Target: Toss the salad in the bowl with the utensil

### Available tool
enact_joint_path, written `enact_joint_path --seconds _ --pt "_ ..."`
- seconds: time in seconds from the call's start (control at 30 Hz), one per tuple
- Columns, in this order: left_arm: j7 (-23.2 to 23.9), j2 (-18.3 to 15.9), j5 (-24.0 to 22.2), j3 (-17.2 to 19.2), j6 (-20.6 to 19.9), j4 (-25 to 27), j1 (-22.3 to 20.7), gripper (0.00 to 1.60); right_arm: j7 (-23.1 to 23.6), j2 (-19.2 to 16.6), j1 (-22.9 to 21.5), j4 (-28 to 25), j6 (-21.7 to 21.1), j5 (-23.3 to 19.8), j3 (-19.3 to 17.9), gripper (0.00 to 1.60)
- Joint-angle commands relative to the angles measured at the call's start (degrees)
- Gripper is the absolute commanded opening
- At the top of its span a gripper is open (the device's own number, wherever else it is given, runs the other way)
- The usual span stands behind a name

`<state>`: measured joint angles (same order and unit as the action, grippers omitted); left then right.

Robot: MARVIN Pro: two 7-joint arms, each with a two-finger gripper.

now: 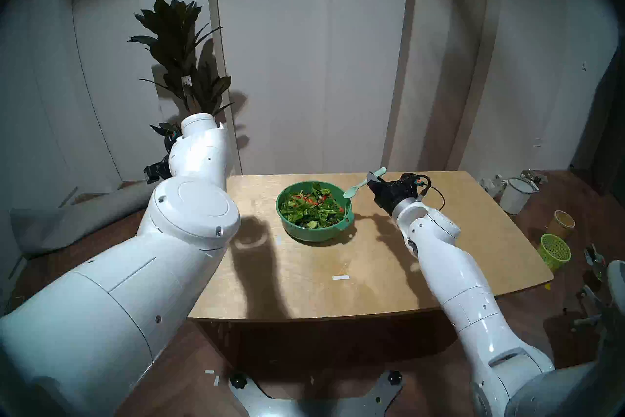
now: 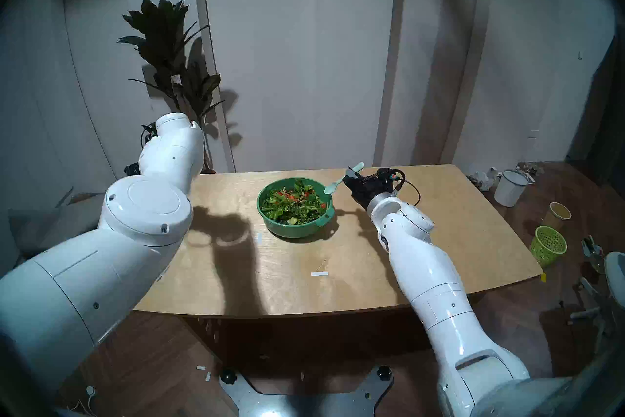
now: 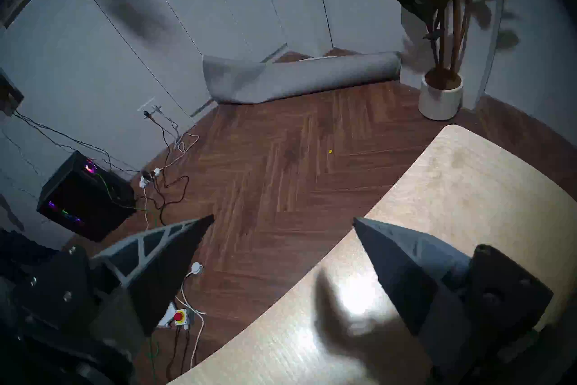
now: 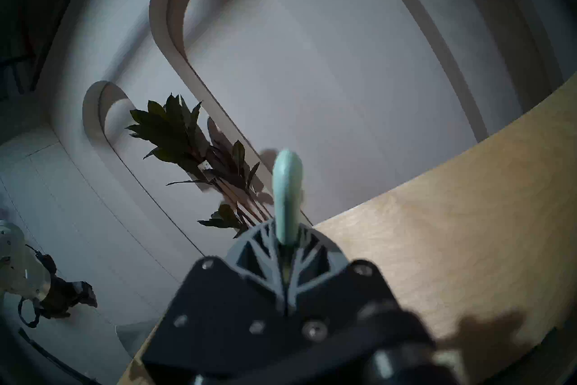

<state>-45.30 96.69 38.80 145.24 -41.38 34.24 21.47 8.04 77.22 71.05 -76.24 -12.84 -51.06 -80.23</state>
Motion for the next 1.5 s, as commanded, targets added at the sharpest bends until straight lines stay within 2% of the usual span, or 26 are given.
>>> enact_joint_path --seconds 0.0,0.9,1.47 --pt "2.98 -0.51 -1.05 -0.04 1.43 2.15 -0.37 1.6 0.16 1.04 -4.5 0.99 -1.01 0.19 1.13 0.0" --pt "17.13 -0.11 -7.56 -0.02 4.68 7.62 4.19 1.6 0.17 2.38 -11.12 14.21 -5.43 0.19 5.19 0.0" --pt "26.47 1.02 -10.39 -0.9 7.12 13.16 8.84 1.6 1.01 3.18 -14.29 19.68 -6.26 0.07 6.75 0.0"
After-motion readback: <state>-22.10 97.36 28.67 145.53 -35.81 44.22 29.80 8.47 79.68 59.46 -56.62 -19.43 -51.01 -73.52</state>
